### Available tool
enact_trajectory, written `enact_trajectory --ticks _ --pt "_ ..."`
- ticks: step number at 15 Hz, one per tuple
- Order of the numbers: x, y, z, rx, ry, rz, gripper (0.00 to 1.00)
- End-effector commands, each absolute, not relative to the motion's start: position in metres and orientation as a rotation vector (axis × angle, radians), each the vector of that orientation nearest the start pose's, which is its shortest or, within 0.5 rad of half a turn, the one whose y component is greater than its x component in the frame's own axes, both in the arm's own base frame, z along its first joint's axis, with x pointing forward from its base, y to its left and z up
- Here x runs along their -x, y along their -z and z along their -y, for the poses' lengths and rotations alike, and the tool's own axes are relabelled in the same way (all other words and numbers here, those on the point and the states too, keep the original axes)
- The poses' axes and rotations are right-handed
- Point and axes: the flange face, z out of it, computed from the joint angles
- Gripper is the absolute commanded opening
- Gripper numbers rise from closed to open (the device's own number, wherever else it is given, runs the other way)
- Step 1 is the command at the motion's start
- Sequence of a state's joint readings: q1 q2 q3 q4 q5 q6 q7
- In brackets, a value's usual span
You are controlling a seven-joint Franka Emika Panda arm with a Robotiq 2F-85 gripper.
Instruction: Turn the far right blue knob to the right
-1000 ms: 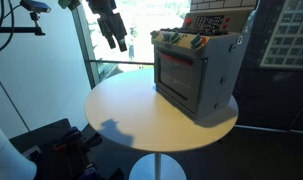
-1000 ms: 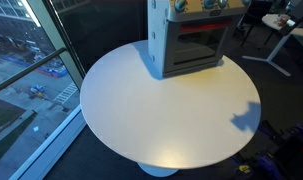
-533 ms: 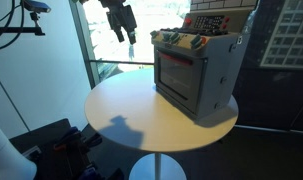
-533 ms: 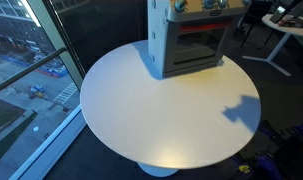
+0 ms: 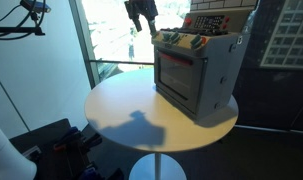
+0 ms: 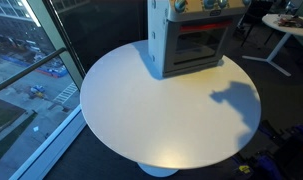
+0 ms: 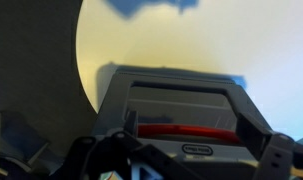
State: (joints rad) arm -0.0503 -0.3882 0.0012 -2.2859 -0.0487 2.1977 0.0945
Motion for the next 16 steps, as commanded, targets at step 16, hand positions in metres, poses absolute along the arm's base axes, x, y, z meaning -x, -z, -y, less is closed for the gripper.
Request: enact_trajectory --ticks 16 --pt "-0.524 -0.548 0.081 3.066 0.665 -0.386 1.0"
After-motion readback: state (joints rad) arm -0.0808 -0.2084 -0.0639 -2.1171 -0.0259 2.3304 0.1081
